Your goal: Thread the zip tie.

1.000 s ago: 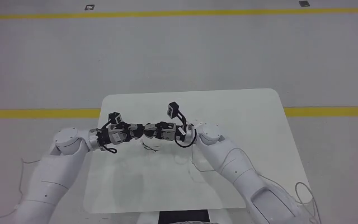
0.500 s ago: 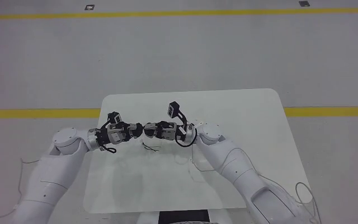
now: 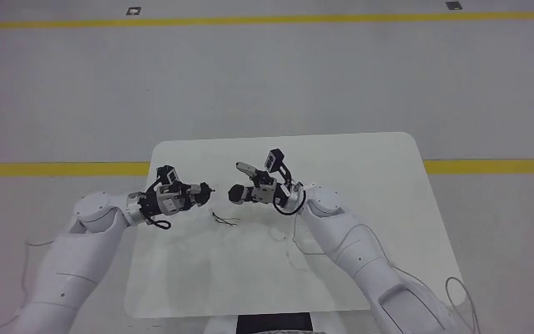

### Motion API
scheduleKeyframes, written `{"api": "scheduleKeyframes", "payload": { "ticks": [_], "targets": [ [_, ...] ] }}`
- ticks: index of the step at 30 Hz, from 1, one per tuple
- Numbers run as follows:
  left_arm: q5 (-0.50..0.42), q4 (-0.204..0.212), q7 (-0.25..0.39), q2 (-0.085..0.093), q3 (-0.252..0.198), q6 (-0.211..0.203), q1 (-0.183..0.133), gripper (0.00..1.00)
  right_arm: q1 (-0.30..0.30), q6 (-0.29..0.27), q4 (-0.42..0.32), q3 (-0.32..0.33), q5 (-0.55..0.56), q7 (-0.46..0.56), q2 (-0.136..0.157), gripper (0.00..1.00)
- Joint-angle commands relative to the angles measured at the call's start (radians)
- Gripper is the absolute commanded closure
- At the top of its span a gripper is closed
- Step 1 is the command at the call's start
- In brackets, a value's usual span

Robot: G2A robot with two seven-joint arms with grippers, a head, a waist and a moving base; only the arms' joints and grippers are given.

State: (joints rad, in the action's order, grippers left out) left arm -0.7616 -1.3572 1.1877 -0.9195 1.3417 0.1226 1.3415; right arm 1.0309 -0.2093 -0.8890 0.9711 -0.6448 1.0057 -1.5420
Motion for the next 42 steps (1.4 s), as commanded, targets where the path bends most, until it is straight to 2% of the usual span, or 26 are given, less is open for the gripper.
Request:
{"api": "scheduleKeyframes", "payload": {
  "ticks": [1, 9, 13, 15, 17, 20, 21, 31, 32, 33, 34, 35, 36, 39, 42],
  "targets": [
    [-0.001, 0.000, -0.003, 0.000, 0.000, 0.000, 0.000, 1.00, 0.000, 0.000, 0.000, 0.000, 0.000, 0.001, 0.000, 0.00],
    [-0.003, -0.010, -0.016, -0.001, -0.004, -0.005, 0.004, 1.00, 0.000, 0.000, 0.000, 0.000, 0.000, 0.001, 0.000, 0.00],
    [-0.028, -0.003, -0.007, 0.001, 0.014, -0.038, 0.008, 1.00, 0.021, -0.001, -0.037, 0.009, 0.031, -0.047, 0.007, 0.00],
    [-0.033, 0.013, 0.004, 0.002, 0.028, -0.075, 0.003, 1.00, 0.028, -0.003, -0.065, 0.011, 0.099, -0.098, 0.015, 0.00],
    [-0.013, 0.020, 0.017, 0.004, 0.042, -0.167, 0.002, 1.00, 0.038, 0.002, -0.093, 0.014, 0.151, -0.139, 0.022, 0.00],
    [-0.023, 0.057, 0.079, 0.004, 0.051, -0.257, -0.001, 1.00, 0.061, 0.014, -0.146, 0.017, 0.195, -0.172, 0.029, 0.00],
    [-0.006, 0.075, 0.075, 0.005, 0.052, -0.268, -0.006, 1.00, 0.065, 0.013, -0.153, 0.019, 0.202, -0.177, 0.031, 0.00],
    [-0.006, 0.075, 0.075, 0.005, 0.052, -0.268, -0.006, 1.00, 0.065, 0.013, -0.153, 0.019, 0.202, -0.177, 0.031, 0.00],
    [0.007, 0.080, 0.051, 0.005, 0.050, -0.270, -0.004, 1.00, 0.065, 0.013, -0.153, 0.019, 0.202, -0.177, 0.031, 0.00],
    [0.059, 0.083, 0.013, 0.004, 0.040, -0.297, 0.002, 1.00, 0.065, 0.013, -0.153, 0.019, 0.202, -0.177, 0.031, 0.00],
    [0.065, 0.086, 0.004, 0.003, 0.036, -0.332, 0.007, 1.00, 0.065, 0.013, -0.153, 0.019, 0.202, -0.177, 0.031, 0.00],
    [0.073, 0.099, -0.005, 0.001, 0.036, -0.384, 0.013, 1.00, 0.065, 0.013, -0.153, 0.019, 0.202, -0.177, 0.031, 0.00],
    [0.092, 0.121, -0.030, -0.001, 0.039, -0.463, 0.021, 1.00, 0.065, 0.013, -0.153, 0.019, 0.202, -0.177, 0.031, 0.00],
    [0.166, 0.116, -0.061, -0.010, 0.063, -0.463, 0.039, 1.00, 0.065, 0.013, -0.153, 0.019, 0.202, -0.177, 0.031, 0.00],
    [0.269, 0.092, -0.087, -0.030, 0.119, -0.463, 0.063, 1.00, 0.065, 0.013, -0.153, 0.019, 0.202, -0.177, 0.031, 0.00]
  ]
}}
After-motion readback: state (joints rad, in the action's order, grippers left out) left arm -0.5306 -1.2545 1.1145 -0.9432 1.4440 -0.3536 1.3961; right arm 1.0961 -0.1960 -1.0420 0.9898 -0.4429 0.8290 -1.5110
